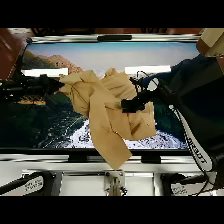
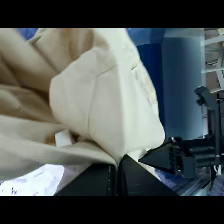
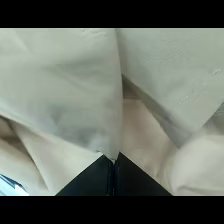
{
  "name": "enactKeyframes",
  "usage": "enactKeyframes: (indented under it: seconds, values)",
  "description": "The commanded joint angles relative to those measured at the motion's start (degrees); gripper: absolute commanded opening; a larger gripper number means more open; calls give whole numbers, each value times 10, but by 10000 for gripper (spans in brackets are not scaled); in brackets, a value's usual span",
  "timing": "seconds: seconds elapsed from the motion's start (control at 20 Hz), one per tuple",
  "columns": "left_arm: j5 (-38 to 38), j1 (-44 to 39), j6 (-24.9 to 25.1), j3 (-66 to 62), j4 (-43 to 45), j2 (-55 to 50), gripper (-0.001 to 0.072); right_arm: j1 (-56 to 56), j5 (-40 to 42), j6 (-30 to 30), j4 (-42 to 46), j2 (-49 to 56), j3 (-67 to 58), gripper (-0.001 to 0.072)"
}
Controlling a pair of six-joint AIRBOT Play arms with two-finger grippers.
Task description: Fold the shirts.
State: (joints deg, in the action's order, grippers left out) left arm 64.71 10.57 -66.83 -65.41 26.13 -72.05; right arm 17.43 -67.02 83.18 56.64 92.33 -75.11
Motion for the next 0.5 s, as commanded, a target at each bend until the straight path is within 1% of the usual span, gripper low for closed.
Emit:
enactKeyframes:
  seconds: [0.0,0.1,0.2,0.25,0.3,0.35,0.45]
  values:
    - [33,-1,-13,-49,0,0,48,4,55,14,-9,3,0,59]
    - [55,-3,-13,-66,0,0,48,-2,78,-21,-45,-5,-1,59]
    - [58,-5,-15,-103,-2,0,48,-13,109,-47,-66,-27,-3,59]
    - [43,-7,-39,-131,-2,0,48,-22,120,-67,-68,-40,-11,58]
    - [14,-16,-67,-169,-5,0,47,-34,136,-94,-68,-54,-26,59]
    - [-27,-30,-69,-207,-16,0,47,-48,157,-112,-68,-67,-44,59]
    - [-143,-72,-69,-286,-42,-1,48,-85,209,-110,-75,-95,-99,59]
